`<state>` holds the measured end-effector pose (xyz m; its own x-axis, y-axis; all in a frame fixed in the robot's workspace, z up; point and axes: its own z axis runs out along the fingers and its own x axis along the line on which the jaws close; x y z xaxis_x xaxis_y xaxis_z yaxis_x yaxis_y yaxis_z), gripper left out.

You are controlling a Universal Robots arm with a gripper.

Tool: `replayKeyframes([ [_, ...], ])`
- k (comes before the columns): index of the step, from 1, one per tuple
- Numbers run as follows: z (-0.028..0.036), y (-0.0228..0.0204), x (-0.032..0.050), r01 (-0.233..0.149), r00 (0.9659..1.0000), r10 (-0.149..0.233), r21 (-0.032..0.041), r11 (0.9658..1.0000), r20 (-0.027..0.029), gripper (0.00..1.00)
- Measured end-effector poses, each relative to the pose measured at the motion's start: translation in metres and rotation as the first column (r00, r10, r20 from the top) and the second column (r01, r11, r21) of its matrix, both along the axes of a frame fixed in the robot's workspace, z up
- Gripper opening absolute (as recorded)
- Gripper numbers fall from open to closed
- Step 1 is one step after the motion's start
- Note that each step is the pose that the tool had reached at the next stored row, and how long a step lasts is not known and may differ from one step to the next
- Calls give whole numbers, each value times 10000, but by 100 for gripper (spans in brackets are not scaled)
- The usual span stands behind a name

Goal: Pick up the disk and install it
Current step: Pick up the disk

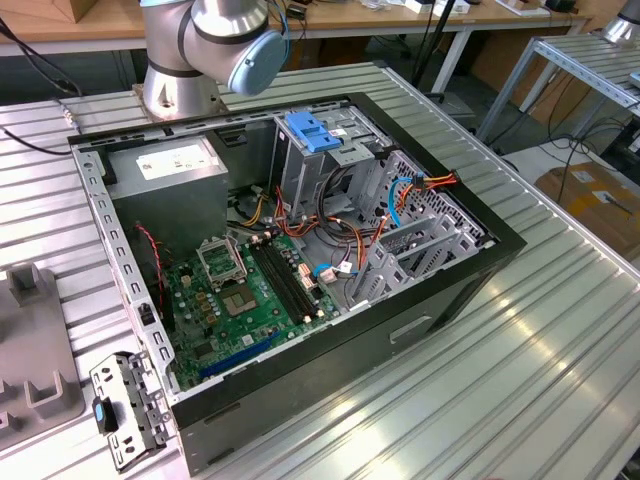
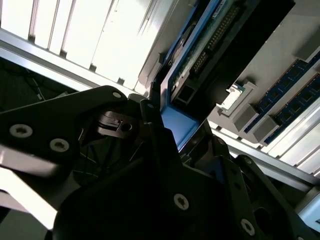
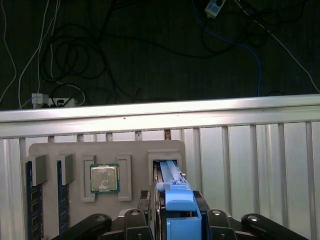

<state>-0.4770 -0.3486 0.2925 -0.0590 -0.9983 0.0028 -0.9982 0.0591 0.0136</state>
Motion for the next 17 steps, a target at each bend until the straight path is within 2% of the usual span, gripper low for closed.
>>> replayKeyframes([
  [5, 16, 0, 10, 0, 10000, 0, -5, 10000, 2, 45],
  [17, 2, -8, 32, 0, 10000, 0, -11, 10000, 2, 45],
])
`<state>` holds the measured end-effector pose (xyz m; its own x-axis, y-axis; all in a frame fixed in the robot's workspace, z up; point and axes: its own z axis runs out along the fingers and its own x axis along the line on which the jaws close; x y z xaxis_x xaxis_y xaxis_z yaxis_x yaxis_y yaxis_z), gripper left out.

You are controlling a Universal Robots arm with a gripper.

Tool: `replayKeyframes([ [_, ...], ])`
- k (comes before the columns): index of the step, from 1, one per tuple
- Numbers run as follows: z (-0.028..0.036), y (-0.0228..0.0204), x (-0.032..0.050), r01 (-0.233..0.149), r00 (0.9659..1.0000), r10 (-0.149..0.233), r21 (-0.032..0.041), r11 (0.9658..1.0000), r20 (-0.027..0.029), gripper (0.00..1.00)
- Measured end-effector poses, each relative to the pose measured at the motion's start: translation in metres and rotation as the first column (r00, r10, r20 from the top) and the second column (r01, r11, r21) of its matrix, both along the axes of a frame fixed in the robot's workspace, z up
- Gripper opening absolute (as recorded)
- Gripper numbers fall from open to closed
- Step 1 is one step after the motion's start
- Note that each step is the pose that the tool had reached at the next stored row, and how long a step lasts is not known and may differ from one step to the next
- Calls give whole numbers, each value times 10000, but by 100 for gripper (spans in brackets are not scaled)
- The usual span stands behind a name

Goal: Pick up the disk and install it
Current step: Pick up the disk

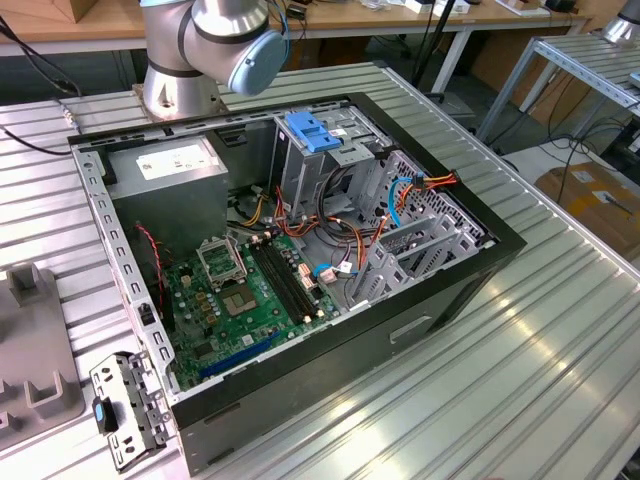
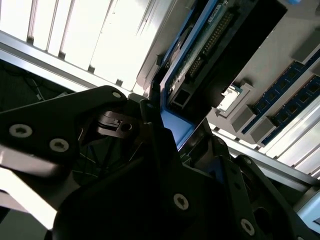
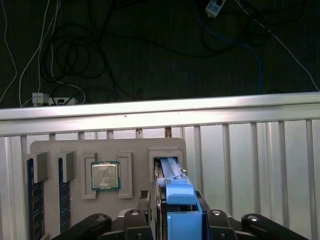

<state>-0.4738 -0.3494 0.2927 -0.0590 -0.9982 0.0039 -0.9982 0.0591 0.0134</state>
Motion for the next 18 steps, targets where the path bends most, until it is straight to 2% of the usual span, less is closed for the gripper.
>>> replayKeyframes([
  [3, 0, 0, 0, 0, 10000, 0, 0, 10000, 0, 45],
  [4, 0, 0, 0, 0, 10000, 0, 0, 10000, 0, 37],
  [18, -1, 0, 4, 1, 10000, -1, 0, 10000, 0, 37],
])
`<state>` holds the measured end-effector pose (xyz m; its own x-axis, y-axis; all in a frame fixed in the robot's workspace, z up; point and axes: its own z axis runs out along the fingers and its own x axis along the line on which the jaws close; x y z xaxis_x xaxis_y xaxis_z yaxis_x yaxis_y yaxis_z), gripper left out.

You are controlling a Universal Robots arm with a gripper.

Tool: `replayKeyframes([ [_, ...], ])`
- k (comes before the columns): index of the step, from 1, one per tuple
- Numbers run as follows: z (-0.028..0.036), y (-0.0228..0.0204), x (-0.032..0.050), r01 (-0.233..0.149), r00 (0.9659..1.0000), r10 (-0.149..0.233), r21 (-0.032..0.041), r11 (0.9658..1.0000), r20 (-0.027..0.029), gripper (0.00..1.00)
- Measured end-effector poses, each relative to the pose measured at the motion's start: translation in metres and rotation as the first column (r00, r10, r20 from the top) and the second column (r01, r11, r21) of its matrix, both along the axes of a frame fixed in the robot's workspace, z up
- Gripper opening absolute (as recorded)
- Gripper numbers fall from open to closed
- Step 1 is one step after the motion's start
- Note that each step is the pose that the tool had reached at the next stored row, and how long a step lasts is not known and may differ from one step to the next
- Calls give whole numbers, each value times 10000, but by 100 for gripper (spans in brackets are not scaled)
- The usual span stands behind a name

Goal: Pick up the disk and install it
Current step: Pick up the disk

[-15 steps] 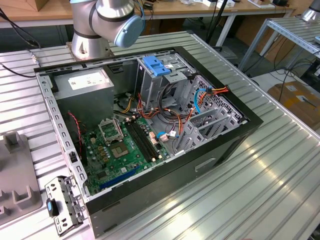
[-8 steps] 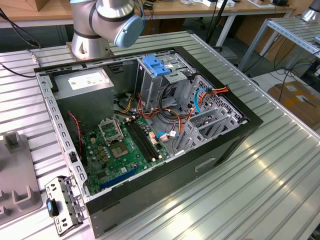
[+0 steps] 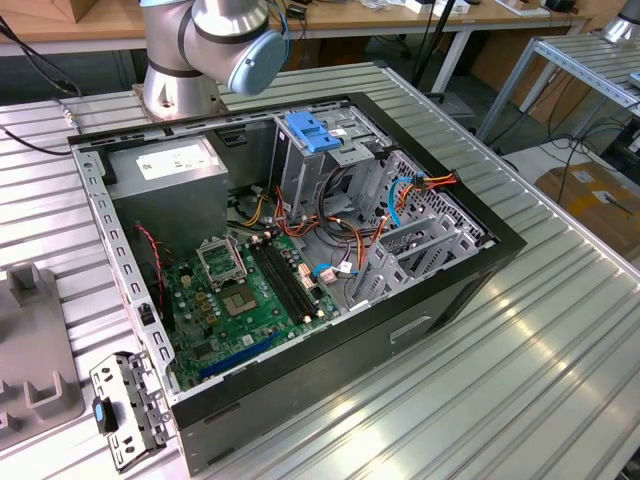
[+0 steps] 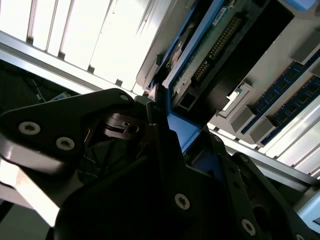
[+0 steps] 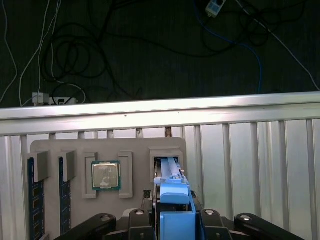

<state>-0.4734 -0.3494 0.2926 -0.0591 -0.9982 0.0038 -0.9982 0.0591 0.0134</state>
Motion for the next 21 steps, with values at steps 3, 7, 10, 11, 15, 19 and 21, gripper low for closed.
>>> replayKeyframes([
  [3, 0, 0, 0, -38, 10000, 38, 0, 10000, 0, 37],
  [7, 0, -1, 0, -588, 9983, 588, -1, 9983, -1, 37],
  [10, 0, 0, -1, -613, 9981, 613, -1, 9981, 0, 37],
  [11, 0, 0, -1, -615, 9981, 615, -1, 9981, 0, 37],
  [15, 0, -29, -1, -525, 9986, 525, -24, 9986, -1, 37],
  [19, -1, -57, -1, -344, 9994, 344, -69, 9994, -3, 37],
  [21, -1, -58, -1, -259, 9997, 259, -79, 9996, -5, 37],
])
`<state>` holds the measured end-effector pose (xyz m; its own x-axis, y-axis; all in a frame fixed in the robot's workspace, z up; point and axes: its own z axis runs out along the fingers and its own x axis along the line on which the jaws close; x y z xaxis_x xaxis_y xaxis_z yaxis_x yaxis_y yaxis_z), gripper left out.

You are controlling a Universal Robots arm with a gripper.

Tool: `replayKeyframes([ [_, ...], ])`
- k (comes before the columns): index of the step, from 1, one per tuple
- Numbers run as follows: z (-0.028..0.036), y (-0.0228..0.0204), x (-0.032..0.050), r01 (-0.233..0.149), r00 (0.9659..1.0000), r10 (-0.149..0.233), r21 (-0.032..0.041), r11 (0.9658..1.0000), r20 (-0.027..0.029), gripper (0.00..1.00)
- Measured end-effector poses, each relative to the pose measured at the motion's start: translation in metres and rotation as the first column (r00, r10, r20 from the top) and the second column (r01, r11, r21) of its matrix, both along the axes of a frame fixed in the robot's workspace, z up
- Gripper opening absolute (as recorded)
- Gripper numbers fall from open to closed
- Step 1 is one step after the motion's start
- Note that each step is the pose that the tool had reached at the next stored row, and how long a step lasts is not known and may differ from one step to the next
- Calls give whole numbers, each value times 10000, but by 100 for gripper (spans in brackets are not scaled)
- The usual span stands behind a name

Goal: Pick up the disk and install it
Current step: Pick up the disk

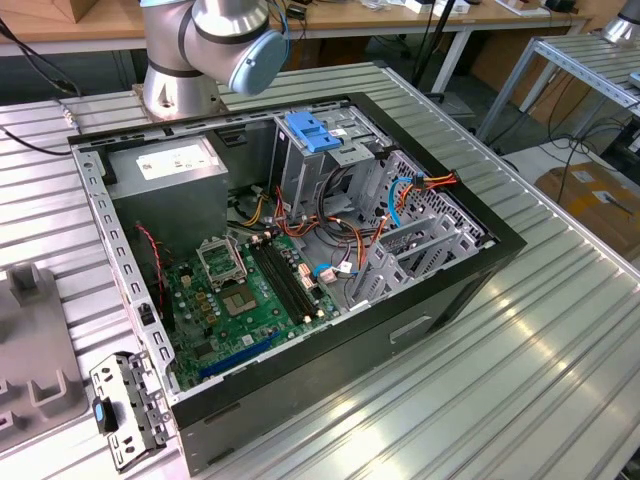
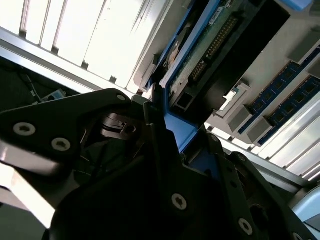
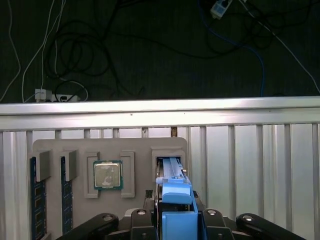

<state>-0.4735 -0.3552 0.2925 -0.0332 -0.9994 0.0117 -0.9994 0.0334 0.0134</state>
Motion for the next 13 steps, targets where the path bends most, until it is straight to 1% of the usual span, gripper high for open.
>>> replayKeyframes([
  [5, -4, -10, 0, -11, 10000, 11, -5, 10000, 1, 37],
  [7, -4, -14, 0, -130, 9999, 130, -10, 9999, -1, 37],
  [9, -4, -16, 0, -352, 9994, 352, -10, 9994, 1, 37],
  [13, -4, -16, -1, -353, 9994, 353, -13, 9994, 0, 37],
])
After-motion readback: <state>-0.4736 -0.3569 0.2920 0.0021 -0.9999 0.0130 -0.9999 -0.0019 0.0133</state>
